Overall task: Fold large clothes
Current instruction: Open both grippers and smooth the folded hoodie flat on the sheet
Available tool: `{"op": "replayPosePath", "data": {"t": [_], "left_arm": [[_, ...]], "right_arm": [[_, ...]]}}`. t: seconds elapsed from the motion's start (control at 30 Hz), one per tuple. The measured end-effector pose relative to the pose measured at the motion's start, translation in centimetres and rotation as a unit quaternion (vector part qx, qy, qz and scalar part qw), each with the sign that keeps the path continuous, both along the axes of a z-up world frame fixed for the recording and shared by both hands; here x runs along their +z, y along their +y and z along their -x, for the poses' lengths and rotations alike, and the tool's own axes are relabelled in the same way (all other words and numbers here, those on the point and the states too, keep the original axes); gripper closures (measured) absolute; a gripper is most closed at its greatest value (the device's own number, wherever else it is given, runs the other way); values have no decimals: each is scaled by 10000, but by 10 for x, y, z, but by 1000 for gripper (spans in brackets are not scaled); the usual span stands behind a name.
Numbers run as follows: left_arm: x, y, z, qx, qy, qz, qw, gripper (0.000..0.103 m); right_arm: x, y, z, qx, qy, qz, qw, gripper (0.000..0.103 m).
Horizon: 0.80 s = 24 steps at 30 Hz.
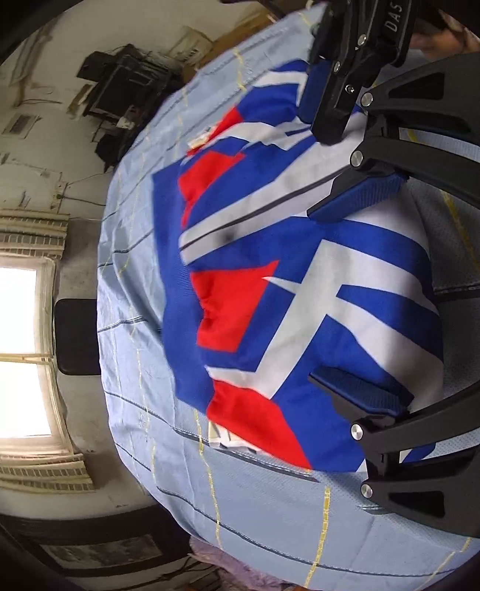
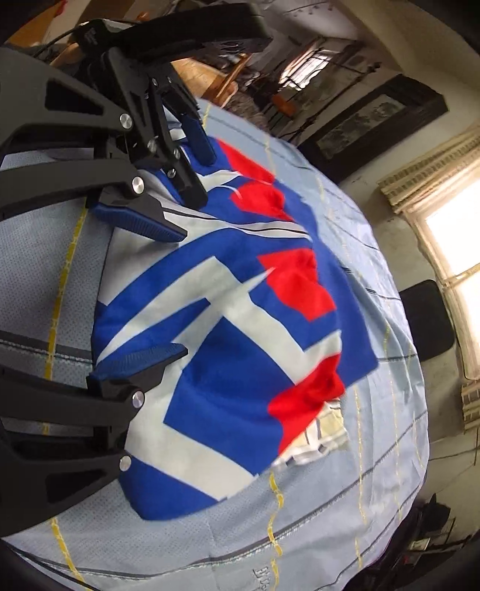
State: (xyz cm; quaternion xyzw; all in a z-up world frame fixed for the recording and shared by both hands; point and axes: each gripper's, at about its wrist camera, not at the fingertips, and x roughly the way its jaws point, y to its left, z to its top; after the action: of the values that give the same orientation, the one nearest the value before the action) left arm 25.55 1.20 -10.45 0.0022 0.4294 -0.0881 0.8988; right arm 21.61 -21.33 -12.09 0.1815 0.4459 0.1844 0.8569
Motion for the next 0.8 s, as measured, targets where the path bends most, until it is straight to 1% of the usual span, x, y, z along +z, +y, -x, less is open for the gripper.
{"op": "replayPosePath", "data": {"t": [0.07, 0.1, 0.2, 0.27, 0.33, 0.37, 0.4, 0.47, 0.5, 0.53, 0.63, 0.67, 0.7, 0.77, 0.8], "left_arm": [[12, 3, -3, 91, -168, 48, 9998, 21], [16, 1, -5, 100, -192, 61, 9997, 21], [20, -6, -18, 104, -137, 137, 9998, 21], [13, -13, -31, 112, 34, 155, 9998, 21], [-1, -17, -43, 164, 215, 146, 9995, 21], [-8, -17, -47, 192, 252, 110, 9994, 19], [-14, -19, -50, 192, 220, 44, 9996, 17], [-16, -21, -50, 166, 161, -32, 9997, 16], [-16, -20, -49, 152, 155, -24, 9998, 16], [-16, -19, -49, 141, 143, 8, 9998, 16], [-16, -16, -47, 96, 75, 56, 9999, 16], [-15, -15, -47, 90, 70, 104, 9999, 16], [-13, -12, -46, 88, 64, 187, 9998, 16], [-5, -3, -41, 82, 36, 441, 9990, 16], [-2, 0, -39, 91, 3, 525, 9986, 16]], "right_arm": [[7, -7, -2, -162, -95, -20, 9998, 48], [7, -12, -3, -236, -97, -113, 9996, 48], [4, -23, -6, -313, 35, -383, 9988, 50], [1, -28, -8, -380, 130, -491, 9980, 52], [-5, -35, -12, -428, 272, -672, 9965, 53], [-8, -39, -14, -482, 344, -734, 9955, 56], [-11, -44, -16, -578, 430, -768, 9944, 62], [-15, -57, -19, -817, 524, -732, 9926, 65], [-18, -61, -21, -896, 578, -795, 9911, 70], [-20, -65, -21, -921, 620, -893, 9898, 71], [-19, -73, -17, -1030, 584, -1055, 9873, 70], [-16, -77, -13, -1122, 517, -1084, 9864, 67], [-13, -82, -10, -1170, 462, -1157, 9853, 62], [-5, -92, 4, -1254, 314, -1459, 9808, 57], [-3, -95, 9, -1284, 273, -1522, 9796, 54]]}}
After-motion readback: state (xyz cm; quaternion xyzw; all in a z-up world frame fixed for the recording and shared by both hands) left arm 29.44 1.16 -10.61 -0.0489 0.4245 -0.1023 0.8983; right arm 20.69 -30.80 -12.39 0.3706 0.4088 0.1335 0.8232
